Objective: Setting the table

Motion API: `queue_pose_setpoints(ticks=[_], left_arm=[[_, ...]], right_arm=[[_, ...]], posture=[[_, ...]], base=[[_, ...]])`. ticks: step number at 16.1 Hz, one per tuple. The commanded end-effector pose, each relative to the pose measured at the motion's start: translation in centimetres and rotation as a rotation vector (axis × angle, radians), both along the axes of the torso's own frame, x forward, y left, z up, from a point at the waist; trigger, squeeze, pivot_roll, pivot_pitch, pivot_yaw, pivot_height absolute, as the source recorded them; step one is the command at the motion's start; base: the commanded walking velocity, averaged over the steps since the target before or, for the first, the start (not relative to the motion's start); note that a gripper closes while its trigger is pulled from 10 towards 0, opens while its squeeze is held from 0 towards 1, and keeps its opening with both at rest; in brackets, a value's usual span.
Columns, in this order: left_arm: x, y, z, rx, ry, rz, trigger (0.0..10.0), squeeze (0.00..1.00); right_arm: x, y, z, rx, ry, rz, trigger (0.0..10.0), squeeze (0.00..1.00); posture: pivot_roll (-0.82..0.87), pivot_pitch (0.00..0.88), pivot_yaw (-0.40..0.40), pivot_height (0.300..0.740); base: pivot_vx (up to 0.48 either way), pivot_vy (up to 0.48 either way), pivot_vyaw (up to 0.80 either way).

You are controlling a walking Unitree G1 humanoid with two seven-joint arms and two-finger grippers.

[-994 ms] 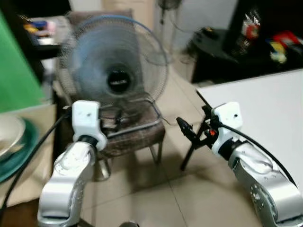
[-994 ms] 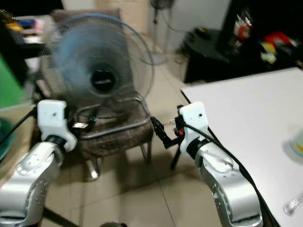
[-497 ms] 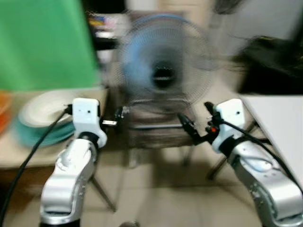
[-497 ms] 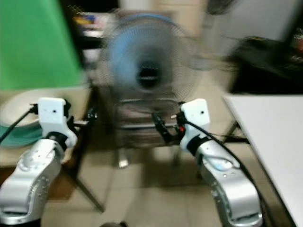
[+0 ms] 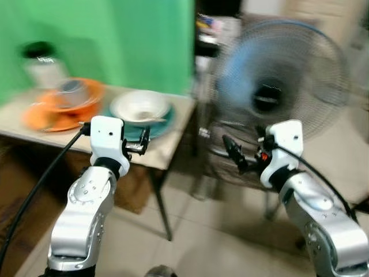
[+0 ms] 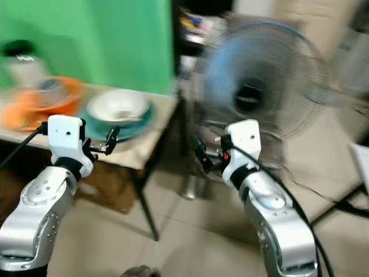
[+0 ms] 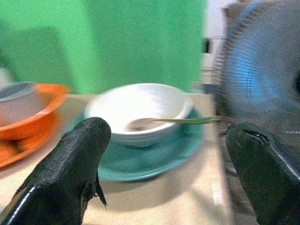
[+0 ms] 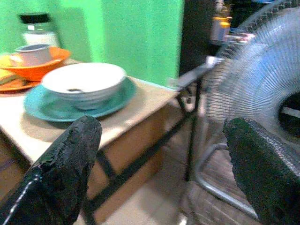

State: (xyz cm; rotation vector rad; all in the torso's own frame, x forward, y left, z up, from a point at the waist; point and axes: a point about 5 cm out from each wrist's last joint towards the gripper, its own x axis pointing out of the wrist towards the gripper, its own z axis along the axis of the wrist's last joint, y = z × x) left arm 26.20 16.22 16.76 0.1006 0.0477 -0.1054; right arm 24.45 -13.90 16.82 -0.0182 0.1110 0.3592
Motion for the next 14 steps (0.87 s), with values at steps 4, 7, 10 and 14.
queue_pose_setpoints(ticks=[4, 7, 10, 14], left_arm=[[-0.1, 1.1, 0.7, 0.059, -0.032, 0.017, 10.0, 0.0], [0.2, 1.0, 1.1, 0.056, -0.037, 0.0, 10.0, 0.0], [0.6, 1.4, 0.5, 0.089, -0.006, -0.019, 10.0, 0.0], [0.3, 1.5, 0.6, 0.079, -0.001, -0.032, 10.0, 0.0]], right_arm=[[0.6, 0.5, -1.0, 0.046, 0.034, -0.05, 10.0, 1.0], [1.1, 0.2, -0.9, 0.041, 0.03, -0.106, 10.0, 1.0], [1.4, 0.1, -1.6, -0.015, 0.054, -0.163, 10.0, 0.0], [1.5, 0.6, -1.1, 0.008, 0.039, -0.148, 10.0, 0.0]], posture=[[0.14, 0.0, 0.012, 0.74], [0.11, 0.0, 0.023, 0.74], [0.09, 0.0, 0.06, 0.74], [0.11, 0.0, 0.06, 0.74]], base=[[0.0, 0.0, 0.8], [0.184, 0.0, 0.44], [0.364, 0.0, 0.0], [0.364, 0.0, 0.0]])
